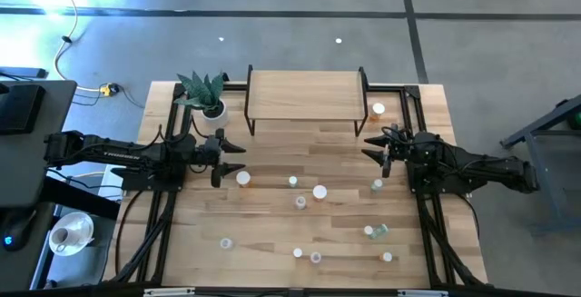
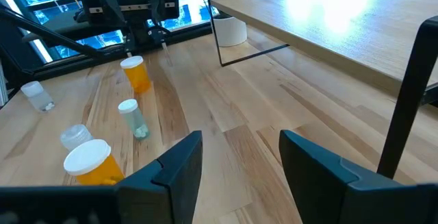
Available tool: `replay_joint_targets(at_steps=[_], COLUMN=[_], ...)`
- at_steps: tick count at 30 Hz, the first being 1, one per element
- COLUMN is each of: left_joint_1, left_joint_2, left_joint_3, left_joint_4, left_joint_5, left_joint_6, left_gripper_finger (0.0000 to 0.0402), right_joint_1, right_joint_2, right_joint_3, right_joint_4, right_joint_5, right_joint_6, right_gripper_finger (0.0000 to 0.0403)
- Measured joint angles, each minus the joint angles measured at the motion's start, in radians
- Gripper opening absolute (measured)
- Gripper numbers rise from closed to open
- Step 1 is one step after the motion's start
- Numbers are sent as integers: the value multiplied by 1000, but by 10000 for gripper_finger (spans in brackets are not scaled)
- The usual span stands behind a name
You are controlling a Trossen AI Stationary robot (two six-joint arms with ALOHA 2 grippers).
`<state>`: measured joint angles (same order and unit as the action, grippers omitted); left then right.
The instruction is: Pick and place medicine bottles onto shelf by color
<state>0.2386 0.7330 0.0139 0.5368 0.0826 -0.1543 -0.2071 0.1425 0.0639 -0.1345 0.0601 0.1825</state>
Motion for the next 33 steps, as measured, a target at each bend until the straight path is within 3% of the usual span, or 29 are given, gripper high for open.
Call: replay_joint_targets(at_steps=[33], left_joint_1=[0], left_joint_2=[0], left_joint_3=[0], left_joint_4=[5], left_joint_5=[0], left_joint_6=[-11], left_gripper_finger=[250], right_joint_1=[0], right_joint_2=[0], right_joint_3=[0], right_joint_4=[0], right_joint_5=[0], right_joint_6=[0], right_gripper_finger=[185])
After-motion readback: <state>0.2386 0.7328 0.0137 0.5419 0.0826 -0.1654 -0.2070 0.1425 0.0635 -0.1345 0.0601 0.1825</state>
